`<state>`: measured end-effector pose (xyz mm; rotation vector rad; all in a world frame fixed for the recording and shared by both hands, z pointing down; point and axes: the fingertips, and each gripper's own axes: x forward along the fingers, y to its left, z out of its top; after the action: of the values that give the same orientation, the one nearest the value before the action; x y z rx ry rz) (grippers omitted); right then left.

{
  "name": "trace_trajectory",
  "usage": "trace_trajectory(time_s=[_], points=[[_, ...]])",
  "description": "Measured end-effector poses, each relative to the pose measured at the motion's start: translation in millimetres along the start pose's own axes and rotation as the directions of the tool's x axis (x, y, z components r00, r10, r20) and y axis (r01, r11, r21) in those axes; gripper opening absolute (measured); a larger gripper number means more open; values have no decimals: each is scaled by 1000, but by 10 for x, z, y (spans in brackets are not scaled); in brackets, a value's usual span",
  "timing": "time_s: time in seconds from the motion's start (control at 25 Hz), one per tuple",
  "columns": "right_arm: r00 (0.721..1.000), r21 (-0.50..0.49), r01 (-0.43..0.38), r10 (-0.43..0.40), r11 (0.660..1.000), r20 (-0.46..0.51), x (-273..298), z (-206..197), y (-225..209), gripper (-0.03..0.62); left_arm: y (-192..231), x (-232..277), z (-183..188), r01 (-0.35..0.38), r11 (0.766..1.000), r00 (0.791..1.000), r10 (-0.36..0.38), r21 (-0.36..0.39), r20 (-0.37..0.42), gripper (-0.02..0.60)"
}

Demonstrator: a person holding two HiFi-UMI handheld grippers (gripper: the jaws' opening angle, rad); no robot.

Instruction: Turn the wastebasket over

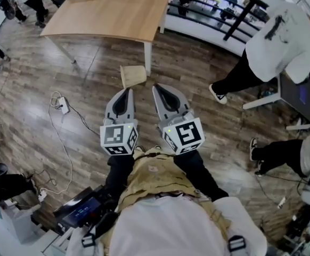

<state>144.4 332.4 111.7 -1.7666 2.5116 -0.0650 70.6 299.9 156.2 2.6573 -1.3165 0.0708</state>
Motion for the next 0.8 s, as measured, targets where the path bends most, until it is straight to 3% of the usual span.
trace_trajectory(time_s=[0.4, 0.8], points=[[1000, 21, -21, 20, 1000, 4, -38, -60, -178, 20, -213, 149, -145, 5, 1000, 1000, -5, -6, -22, 2], [999, 18, -32, 32, 999, -6, 654, -204, -135, 20, 471, 428, -218, -38, 998, 998, 36, -42, -45, 2]])
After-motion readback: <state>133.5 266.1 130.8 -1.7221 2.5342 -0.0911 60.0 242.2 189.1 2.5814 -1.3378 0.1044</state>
